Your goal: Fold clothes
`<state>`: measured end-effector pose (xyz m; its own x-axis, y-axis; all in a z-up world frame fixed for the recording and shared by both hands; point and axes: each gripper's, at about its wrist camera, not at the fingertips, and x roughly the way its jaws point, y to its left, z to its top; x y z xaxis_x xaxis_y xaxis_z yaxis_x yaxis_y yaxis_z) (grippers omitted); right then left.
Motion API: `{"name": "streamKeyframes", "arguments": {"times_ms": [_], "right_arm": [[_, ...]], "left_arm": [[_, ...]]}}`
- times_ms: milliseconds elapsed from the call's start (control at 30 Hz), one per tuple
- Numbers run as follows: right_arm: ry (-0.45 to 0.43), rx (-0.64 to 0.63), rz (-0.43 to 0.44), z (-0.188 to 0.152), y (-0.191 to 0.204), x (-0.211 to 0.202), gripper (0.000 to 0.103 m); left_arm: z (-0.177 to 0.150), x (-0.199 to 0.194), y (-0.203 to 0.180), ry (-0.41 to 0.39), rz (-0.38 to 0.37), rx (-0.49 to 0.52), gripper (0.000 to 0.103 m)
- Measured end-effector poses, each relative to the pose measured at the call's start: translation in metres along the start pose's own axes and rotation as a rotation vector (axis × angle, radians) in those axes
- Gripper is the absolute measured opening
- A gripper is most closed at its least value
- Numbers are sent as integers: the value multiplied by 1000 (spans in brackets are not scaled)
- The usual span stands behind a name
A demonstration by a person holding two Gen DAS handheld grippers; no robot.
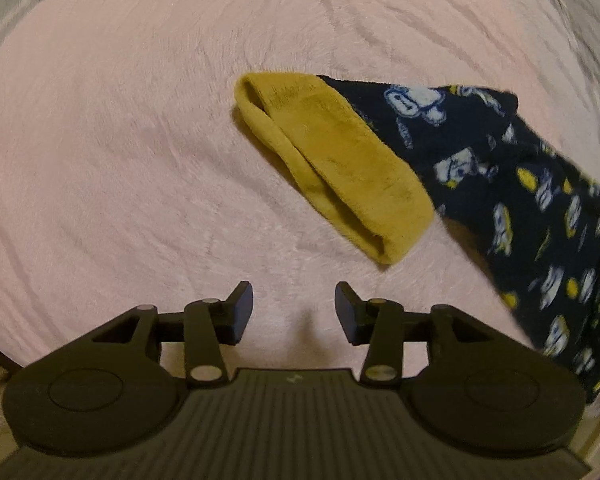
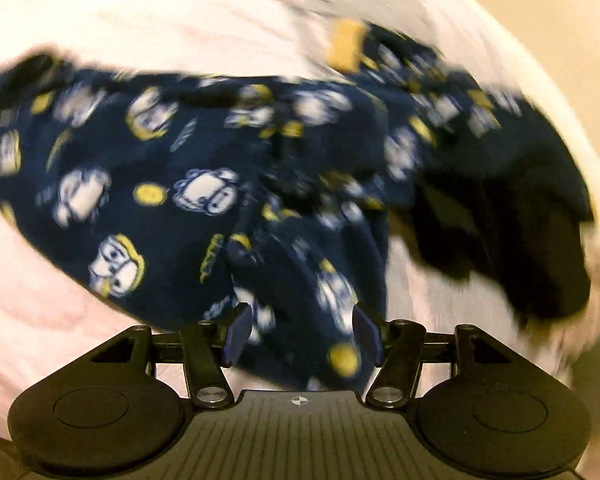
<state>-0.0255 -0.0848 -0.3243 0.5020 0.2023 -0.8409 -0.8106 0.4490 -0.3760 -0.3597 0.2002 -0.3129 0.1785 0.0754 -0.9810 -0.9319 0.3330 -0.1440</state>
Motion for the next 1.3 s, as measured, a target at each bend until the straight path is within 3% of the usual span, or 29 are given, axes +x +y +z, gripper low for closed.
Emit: {"name": "streamKeyframes", "arguments": {"times_ms": [67,233,333,367,400,433,467,567,633,733,800,867,933,1000,1167,1300], "right_arm": [[-8,-65,-14,1,10,23,60],[9,-71,-17,7,7,71,60],[21,-62,13,9,-3,83,58],[18,-48,31,9,-8,84,50],[16,-28,51,10,-14,84,20],[19,11,75,11,-23,83,17],[14,58,96,14,-34,79,15],[-20,207,157,23,-74,64,12],[-85,336,220,31,-112,50,12],[-168,585,267,37,-164,33,12],[-207,757,289,39,-196,23,12],[-171,898,309,34,-218,26,12],[-139,982,324,26,-227,28,12],[-97,1017,314,19,-222,31,12],[-23,1101,310,8,-216,41,12],[-26,1118,334,10,-216,45,16]], "left_arm": [[-1,11,0,4,-45,-73,43],[-2,41,-8,-29,-125,-224,43],[2,63,-12,-63,-147,-311,50],[5,72,-13,-65,-143,-342,48],[9,79,-14,-65,-135,-370,40],[17,80,-16,-70,-132,-380,28],[31,73,-17,-86,-152,-369,0],[75,50,-19,-159,-207,-338,2],[113,13,-15,-324,-213,-331,2],[171,-38,1,-489,-148,-403,3],[192,-56,12,-536,-104,-443,17],[194,-56,15,-520,-37,-400,35],[184,-39,11,-460,-4,-355,37],[163,-7,11,-350,-26,-334,37],[126,65,20,-192,-169,-539,37],[135,91,38,-239,-225,-784,43]]}}
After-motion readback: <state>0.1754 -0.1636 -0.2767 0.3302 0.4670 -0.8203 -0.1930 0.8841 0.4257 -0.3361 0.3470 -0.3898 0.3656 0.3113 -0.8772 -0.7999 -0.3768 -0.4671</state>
